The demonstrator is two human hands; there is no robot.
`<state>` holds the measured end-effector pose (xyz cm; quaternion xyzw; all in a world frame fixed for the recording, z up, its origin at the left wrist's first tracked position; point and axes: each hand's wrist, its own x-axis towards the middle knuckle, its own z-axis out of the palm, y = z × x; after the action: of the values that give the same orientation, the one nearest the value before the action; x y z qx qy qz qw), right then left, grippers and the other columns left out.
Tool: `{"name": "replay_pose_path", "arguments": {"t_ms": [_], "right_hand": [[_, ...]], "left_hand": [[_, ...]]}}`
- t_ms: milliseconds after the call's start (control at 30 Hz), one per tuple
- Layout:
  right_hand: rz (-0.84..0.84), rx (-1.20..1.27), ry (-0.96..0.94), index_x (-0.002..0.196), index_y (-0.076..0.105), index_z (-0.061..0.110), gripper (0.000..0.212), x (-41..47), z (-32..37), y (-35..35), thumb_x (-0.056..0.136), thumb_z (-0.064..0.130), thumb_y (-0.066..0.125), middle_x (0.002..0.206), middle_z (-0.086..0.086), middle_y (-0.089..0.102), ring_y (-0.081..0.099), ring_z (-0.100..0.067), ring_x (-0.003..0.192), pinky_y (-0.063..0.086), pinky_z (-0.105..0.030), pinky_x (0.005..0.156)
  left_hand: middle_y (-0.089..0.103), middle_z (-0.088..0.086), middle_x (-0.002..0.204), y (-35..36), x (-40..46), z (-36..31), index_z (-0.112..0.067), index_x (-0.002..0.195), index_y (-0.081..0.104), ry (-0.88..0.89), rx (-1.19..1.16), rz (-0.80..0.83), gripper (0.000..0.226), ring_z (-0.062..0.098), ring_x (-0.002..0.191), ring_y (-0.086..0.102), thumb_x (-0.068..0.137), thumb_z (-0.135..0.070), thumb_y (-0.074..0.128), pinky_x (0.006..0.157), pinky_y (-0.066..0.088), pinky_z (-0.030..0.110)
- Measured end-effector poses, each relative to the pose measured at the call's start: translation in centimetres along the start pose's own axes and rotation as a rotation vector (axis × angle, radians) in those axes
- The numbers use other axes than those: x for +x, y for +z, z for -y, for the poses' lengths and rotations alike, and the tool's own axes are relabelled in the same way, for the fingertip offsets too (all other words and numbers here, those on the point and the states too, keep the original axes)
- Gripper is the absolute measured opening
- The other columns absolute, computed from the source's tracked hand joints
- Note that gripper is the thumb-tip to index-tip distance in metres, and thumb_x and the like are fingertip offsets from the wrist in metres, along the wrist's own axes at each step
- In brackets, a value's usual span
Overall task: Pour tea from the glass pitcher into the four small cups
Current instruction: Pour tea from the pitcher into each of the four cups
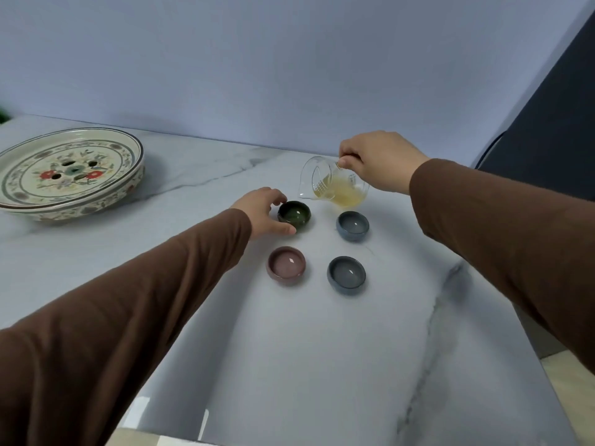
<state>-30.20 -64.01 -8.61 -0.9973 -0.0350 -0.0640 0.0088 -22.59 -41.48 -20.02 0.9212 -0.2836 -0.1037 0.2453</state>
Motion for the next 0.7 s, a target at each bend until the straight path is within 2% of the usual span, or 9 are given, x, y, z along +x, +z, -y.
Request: {"name": "replay_pose_path", "arguments": {"t_ms": [100,300,700], "right_hand": [[0.028,-0.042,-0.028,0.086,0.053,0.028,0.019,0.5,0.1,-0.1,0.101,0.034,0.042,0.082,0.003,0.058,0.054,-0.024,0.079,0.038,-0.032,0.067],[0.068,-0.087,-0.049,0.087,0.054,0.027,0.019,1.4,0.4,-0.1,0.100,0.036,0.043,0.082,0.001,0.060,0.056,-0.025,0.080,0.041,-0.033,0.068],[0.093,-0.202,-0.113,0.086,0.054,0.027,0.019,2.5,1.0,-0.4,0.100,0.037,0.044,0.078,0.003,0.057,0.056,-0.025,0.077,0.040,-0.032,0.065]], "left_hand": [[0.057,-0.001,0.123,0.0,0.2,0.0,-0.022,0.127,0.055,0.008,-0.033,-0.013,0.068,0.017,0.105,0.055,0.069,-0.046,0.079,0.093,0.045,0.031],[0.057,-0.001,0.120,-0.1,0.4,0.0,-0.022,0.124,0.058,0.032,-0.061,-0.021,0.060,0.014,0.100,0.052,0.071,-0.042,0.079,0.086,0.040,0.027],[0.058,-0.003,0.118,0.0,0.6,0.2,-0.023,0.121,0.060,0.028,-0.094,-0.013,0.056,0.013,0.101,0.051,0.071,-0.040,0.080,0.086,0.040,0.027]]}}
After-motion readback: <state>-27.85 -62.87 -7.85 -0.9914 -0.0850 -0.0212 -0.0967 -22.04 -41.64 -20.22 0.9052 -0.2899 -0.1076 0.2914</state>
